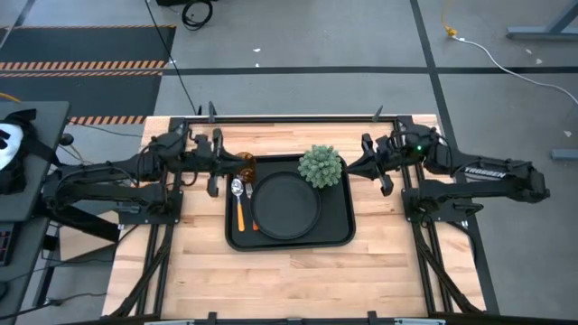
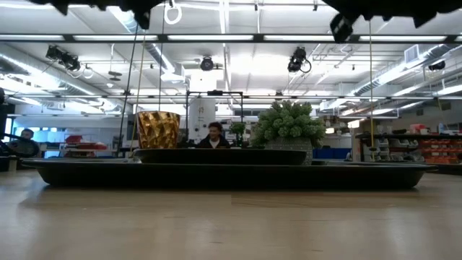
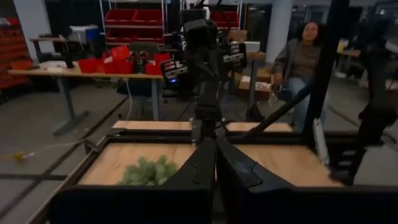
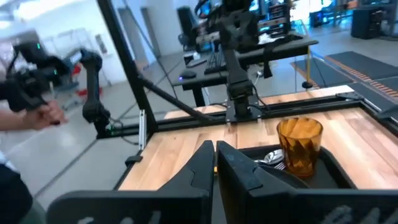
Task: Pick and place plate/cup/fork/spoon on tray
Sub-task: Remove the gray potted plant from the black serving tray
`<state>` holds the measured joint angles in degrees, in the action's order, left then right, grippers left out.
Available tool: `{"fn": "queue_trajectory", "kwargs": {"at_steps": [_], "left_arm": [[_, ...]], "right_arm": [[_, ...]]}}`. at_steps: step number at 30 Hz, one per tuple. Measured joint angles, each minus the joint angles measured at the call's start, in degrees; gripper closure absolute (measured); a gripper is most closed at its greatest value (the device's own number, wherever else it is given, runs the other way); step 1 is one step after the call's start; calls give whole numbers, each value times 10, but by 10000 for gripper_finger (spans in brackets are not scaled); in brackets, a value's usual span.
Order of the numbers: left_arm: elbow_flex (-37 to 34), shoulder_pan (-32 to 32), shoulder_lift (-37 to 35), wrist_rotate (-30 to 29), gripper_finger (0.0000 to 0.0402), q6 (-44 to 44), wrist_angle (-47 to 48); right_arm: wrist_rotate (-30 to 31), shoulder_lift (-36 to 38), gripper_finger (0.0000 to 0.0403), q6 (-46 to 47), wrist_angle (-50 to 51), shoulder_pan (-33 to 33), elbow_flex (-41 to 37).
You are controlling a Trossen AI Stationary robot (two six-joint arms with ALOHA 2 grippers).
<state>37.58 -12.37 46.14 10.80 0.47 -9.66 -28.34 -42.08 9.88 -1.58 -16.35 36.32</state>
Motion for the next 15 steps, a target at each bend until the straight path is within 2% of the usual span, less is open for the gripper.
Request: {"fn": "queue_trajectory", "kwargs": {"at_steps": [4,9,12,15], "left_arm": [[-52,-6,-63,-1,382,-27,1],[-102,-30,-170,20,385,-26,5],[-131,-41,-231,45,383,-3,6],[-155,-45,-272,79,381,41,13]], "right_arm": [[0,47,380,33,-35,-20,-53],[-9,126,380,45,-18,-54,-74],[-10,178,380,51,2,-65,-74],[19,225,380,76,20,-53,-79]]}}
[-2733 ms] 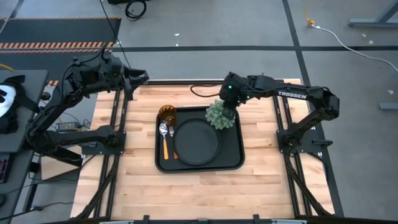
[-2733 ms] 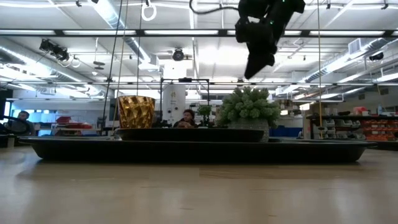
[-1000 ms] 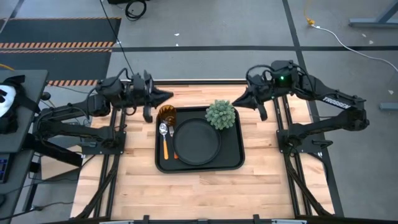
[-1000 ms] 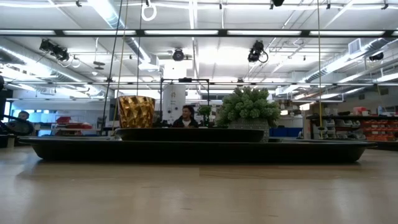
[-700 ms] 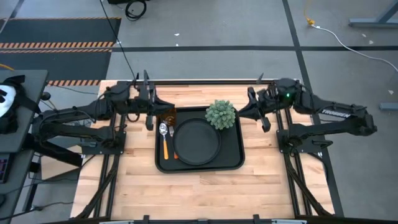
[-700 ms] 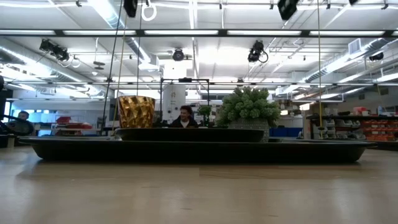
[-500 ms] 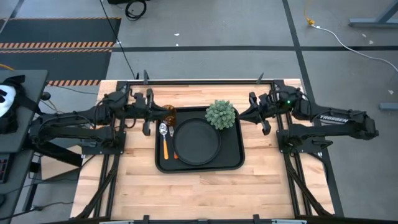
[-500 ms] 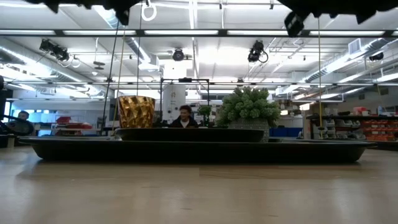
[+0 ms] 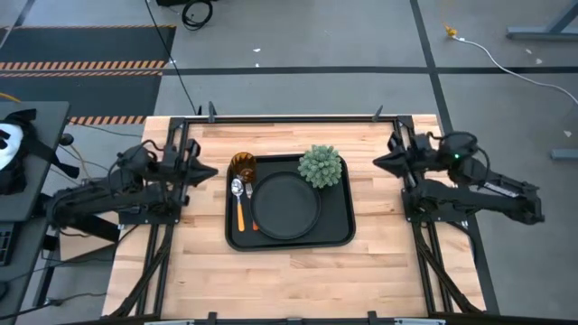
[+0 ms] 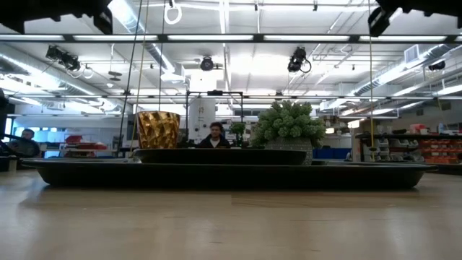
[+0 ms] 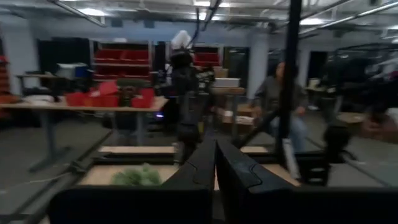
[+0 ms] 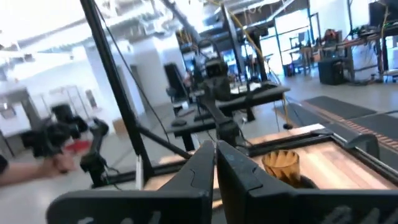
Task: Pick and place plate/cup/fork/spoon on tray
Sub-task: Remove the gray potted plant from the black serving tray
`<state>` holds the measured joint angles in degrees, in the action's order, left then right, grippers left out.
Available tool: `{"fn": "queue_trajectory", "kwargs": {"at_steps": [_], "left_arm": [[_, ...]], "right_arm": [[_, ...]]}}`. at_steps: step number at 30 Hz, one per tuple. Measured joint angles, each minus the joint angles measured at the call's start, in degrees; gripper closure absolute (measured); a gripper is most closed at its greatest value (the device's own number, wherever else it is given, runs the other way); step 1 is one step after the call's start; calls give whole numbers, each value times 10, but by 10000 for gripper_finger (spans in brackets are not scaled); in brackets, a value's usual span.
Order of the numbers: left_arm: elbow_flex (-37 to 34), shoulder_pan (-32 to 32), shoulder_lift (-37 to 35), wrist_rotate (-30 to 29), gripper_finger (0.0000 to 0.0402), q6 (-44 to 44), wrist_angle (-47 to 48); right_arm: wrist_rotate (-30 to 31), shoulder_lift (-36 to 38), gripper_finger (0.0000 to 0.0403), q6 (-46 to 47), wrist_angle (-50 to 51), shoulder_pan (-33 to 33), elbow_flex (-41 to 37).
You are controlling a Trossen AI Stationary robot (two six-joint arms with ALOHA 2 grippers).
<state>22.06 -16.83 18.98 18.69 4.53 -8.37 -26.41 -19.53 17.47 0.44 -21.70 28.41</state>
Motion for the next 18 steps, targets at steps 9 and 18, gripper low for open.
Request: {"fn": "queue_trajectory", "kwargs": {"at_steps": [9,18], "left_arm": [[-22,0,-23,19,386,26,-9],[-22,1,-22,64,384,1,28]], "right_arm": [[77,33,380,64,-213,178,-139],[132,114,380,-9,-151,249,-156]]}}
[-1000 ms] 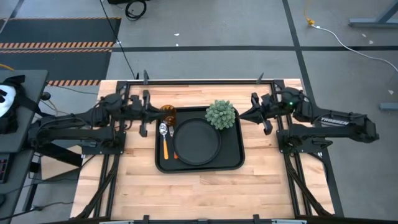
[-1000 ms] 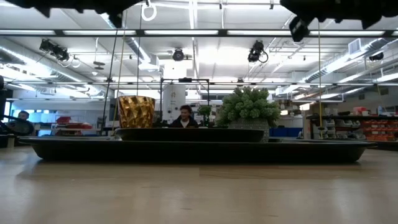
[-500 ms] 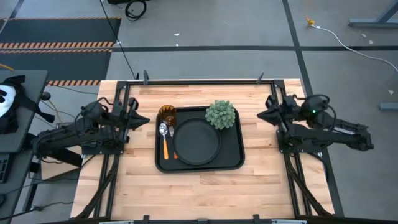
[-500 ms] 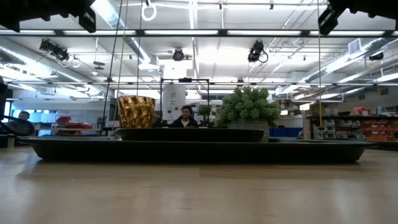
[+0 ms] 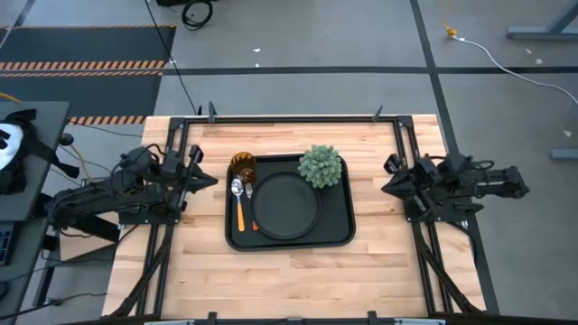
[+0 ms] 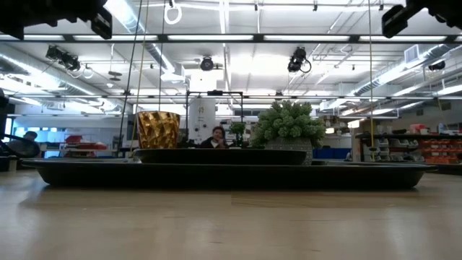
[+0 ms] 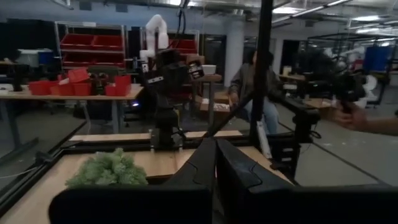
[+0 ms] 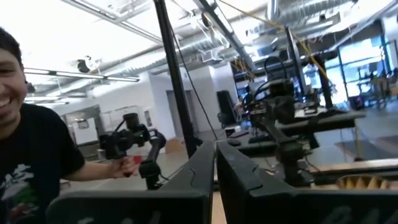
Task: Pick and place plate/cup/fork/spoon on tray
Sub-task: Remove the gray potted plant from the black serving tray
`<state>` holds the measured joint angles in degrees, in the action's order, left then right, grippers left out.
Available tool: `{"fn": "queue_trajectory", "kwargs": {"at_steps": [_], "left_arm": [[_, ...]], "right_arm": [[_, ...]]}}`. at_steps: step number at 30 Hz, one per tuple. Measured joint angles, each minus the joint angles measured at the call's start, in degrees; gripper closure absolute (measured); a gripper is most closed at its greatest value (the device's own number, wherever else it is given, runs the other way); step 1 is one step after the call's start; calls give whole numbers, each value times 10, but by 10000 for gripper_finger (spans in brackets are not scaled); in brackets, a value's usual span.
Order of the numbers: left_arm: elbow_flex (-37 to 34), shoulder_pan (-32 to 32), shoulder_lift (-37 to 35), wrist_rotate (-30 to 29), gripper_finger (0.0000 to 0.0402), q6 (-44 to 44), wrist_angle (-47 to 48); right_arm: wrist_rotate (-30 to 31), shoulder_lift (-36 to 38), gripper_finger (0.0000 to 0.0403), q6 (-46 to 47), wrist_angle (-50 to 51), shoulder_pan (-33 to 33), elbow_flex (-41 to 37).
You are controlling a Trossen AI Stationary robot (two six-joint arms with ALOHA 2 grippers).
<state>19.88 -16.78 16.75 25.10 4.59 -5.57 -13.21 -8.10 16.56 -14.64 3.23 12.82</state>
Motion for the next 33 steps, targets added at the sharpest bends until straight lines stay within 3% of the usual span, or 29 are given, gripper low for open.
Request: {"fn": "queue_trajectory", "kwargs": {"at_steps": [8,15,20,28,33], "left_arm": [[0,0,-2,37,381,-7,-2],[-16,10,-2,37,385,-7,-18],[-60,13,-3,37,382,10,-90],[-117,13,-3,32,385,23,-168],[-121,13,-3,22,381,23,-170]], "right_arm": [[29,79,380,-37,54,-1,-2],[45,78,380,-40,-19,17,-57],[30,79,380,-47,-77,29,-82],[37,78,380,-42,-89,28,-85],[36,79,380,-29,-90,28,-92]]}}
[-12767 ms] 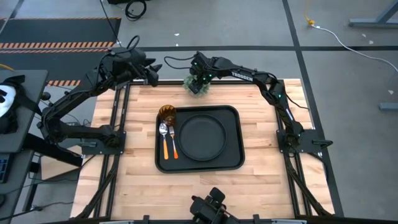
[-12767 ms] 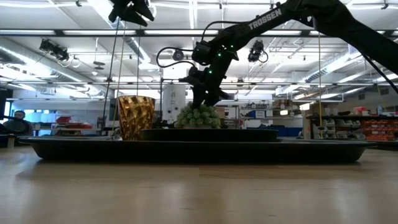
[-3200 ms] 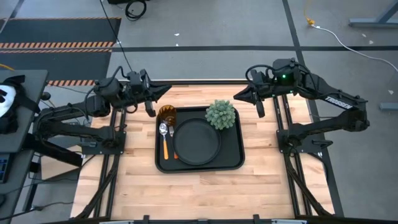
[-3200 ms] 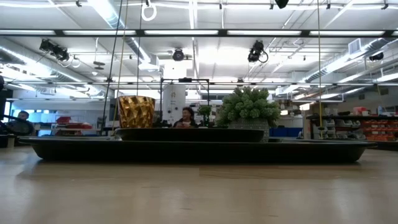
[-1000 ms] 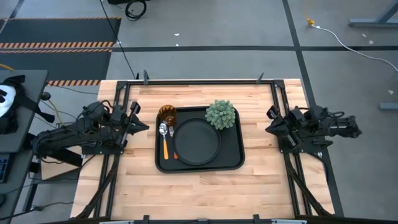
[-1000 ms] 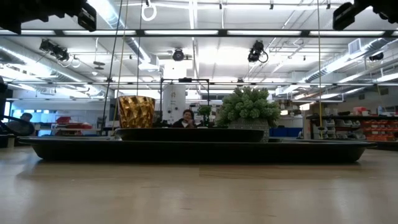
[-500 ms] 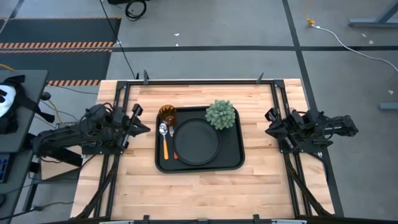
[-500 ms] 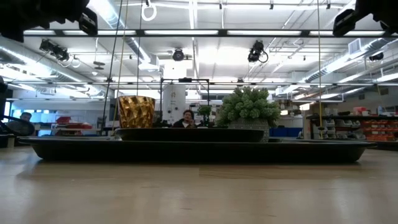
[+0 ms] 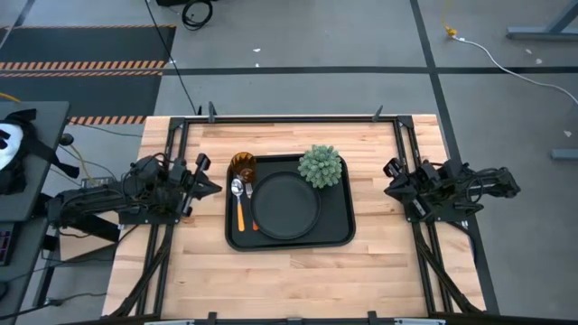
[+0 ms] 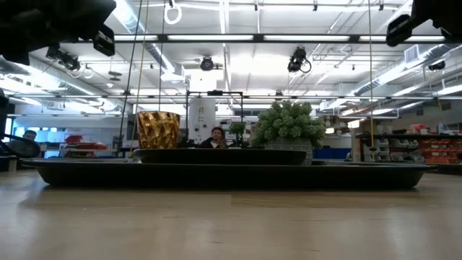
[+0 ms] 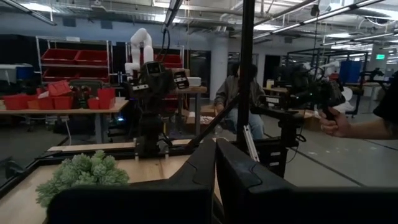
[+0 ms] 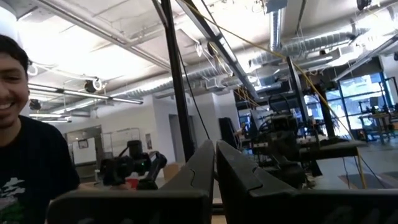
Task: Pick and place plate/cup/fork/spoon on tray
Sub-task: Remove the gray potted plant from the black serving tray
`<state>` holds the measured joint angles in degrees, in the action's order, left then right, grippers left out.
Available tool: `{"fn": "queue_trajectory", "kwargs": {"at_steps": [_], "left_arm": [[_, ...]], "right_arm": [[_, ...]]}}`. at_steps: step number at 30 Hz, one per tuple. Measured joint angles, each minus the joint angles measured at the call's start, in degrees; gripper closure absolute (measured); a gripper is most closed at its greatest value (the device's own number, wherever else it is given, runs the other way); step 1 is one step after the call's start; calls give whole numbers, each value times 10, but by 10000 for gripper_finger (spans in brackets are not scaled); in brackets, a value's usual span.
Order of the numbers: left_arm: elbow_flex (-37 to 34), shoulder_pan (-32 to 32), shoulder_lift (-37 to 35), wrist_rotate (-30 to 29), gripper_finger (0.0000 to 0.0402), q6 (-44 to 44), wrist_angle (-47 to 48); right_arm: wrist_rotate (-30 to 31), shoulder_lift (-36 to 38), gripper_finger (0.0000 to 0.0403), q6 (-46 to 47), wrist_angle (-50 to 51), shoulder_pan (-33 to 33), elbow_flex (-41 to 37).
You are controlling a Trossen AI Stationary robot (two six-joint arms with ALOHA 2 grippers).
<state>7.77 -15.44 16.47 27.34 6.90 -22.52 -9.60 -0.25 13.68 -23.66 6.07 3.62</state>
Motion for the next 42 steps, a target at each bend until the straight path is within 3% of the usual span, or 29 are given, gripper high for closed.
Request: {"fn": "queue_trajectory", "kwargs": {"at_steps": [12,18,24,32,42], "left_arm": [[0,0,0,-7,381,46,0],[0,0,0,-7,385,2,-2],[-1,0,0,-18,381,-58,21],[-1,0,-1,-18,379,-57,22],[-1,0,-1,-18,379,-24,22]], "right_arm": [[-2,-1,380,22,-36,-1,-32],[-5,-1,380,22,-11,-7,-32],[-13,-1,380,39,3,-41,-32],[-79,-1,380,74,2,-106,-32],[-76,-1,380,53,25,-142,-31]]}}
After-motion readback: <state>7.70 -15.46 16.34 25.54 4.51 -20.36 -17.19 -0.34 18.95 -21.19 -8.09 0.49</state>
